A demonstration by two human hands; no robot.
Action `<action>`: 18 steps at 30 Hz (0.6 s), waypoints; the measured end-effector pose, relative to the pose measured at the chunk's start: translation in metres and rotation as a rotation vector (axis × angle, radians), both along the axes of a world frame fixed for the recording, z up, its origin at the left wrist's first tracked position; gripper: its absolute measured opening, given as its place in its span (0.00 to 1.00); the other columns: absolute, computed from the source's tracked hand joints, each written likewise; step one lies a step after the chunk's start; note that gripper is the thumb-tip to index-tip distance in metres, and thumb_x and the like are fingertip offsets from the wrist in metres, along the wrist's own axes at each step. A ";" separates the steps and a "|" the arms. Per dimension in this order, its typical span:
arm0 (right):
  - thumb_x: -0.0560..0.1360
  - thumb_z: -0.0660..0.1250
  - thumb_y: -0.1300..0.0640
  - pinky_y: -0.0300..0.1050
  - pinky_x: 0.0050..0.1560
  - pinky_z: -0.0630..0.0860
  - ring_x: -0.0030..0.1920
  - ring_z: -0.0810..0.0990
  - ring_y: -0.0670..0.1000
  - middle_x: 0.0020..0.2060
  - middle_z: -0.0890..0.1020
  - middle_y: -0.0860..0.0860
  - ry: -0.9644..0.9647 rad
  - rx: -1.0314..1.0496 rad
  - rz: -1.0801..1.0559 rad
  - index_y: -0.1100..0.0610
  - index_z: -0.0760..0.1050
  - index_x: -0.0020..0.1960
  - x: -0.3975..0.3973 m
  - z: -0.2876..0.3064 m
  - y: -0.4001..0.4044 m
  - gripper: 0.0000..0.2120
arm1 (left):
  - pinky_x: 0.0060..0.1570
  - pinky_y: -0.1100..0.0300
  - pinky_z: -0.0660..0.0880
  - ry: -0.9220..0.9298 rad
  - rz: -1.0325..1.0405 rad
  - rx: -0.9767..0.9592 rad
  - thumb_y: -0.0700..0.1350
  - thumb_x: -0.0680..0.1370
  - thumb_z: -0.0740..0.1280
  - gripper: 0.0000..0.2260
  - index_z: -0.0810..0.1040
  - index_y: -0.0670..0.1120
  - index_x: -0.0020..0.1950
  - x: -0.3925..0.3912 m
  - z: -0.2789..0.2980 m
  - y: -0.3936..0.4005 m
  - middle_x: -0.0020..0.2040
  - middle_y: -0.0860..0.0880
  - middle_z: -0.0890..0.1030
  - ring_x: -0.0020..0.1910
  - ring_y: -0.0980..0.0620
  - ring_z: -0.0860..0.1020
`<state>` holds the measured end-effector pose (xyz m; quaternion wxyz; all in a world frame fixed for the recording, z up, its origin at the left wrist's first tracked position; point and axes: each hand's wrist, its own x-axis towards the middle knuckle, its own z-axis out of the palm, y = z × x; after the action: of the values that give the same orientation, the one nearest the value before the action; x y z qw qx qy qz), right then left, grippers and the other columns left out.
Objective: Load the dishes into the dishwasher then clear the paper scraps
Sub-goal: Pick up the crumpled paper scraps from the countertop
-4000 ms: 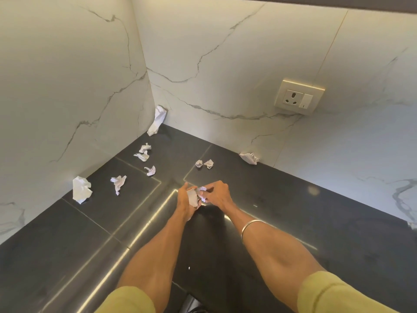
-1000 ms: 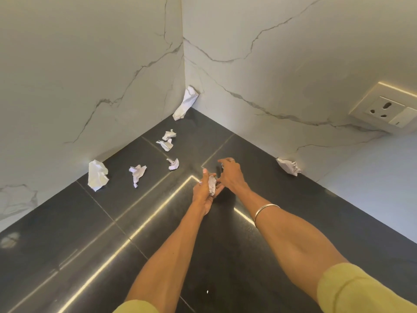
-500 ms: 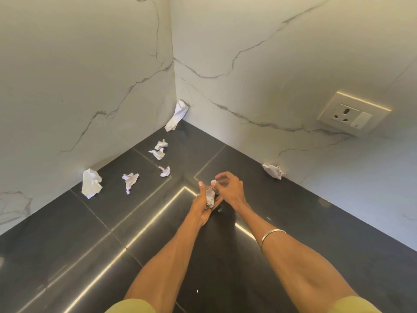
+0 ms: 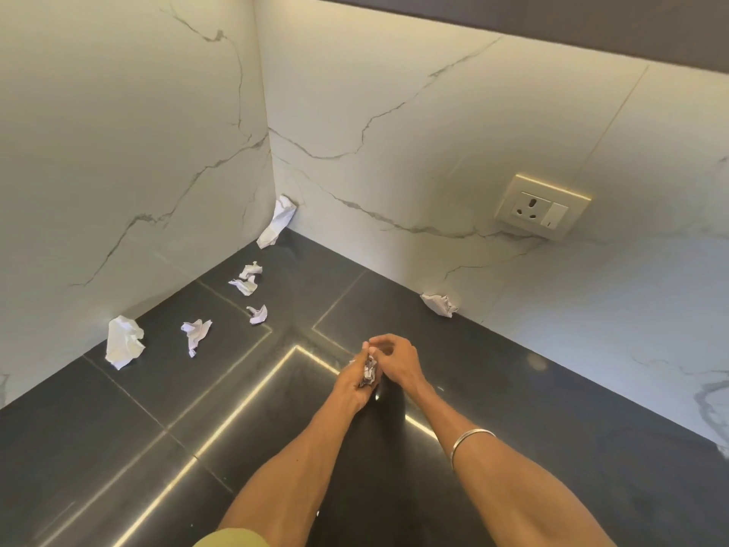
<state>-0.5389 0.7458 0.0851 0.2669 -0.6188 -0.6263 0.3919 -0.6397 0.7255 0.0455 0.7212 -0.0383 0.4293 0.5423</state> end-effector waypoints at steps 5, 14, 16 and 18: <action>0.74 0.69 0.59 0.24 0.41 0.71 0.46 0.80 0.40 0.45 0.84 0.45 0.052 -0.018 -0.168 0.53 0.84 0.51 0.025 0.003 0.017 0.08 | 0.31 0.63 0.79 -0.023 0.018 -0.049 0.39 0.79 0.69 0.03 0.78 0.39 0.47 0.001 0.006 0.016 0.41 0.41 0.80 0.26 0.53 0.78; 0.72 0.66 0.64 0.47 0.59 0.78 0.55 0.79 0.50 0.54 0.79 0.48 -0.021 0.017 -0.301 0.51 0.75 0.62 0.067 0.001 0.061 0.20 | 0.33 0.64 0.80 -0.104 -0.067 -0.001 0.41 0.79 0.68 0.05 0.78 0.39 0.48 0.024 0.011 0.070 0.43 0.40 0.78 0.29 0.52 0.79; 0.73 0.67 0.65 0.49 0.63 0.75 0.62 0.76 0.52 0.60 0.76 0.49 -0.082 0.035 -0.301 0.51 0.71 0.67 0.075 0.003 0.072 0.25 | 0.33 0.64 0.80 -0.103 -0.091 0.016 0.41 0.78 0.69 0.05 0.79 0.39 0.49 0.027 0.013 0.083 0.43 0.40 0.79 0.29 0.52 0.79; 0.72 0.66 0.69 0.51 0.65 0.74 0.66 0.73 0.54 0.66 0.73 0.51 -0.142 0.044 -0.295 0.51 0.66 0.71 0.082 0.004 0.083 0.31 | 0.33 0.64 0.80 -0.103 -0.120 0.024 0.41 0.77 0.69 0.05 0.79 0.39 0.50 0.028 0.012 0.091 0.45 0.40 0.79 0.29 0.53 0.79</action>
<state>-0.4569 0.8288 0.0895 0.2902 -0.7241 -0.5544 0.2900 -0.6113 0.8170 0.0573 0.7738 -0.0318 0.3867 0.5006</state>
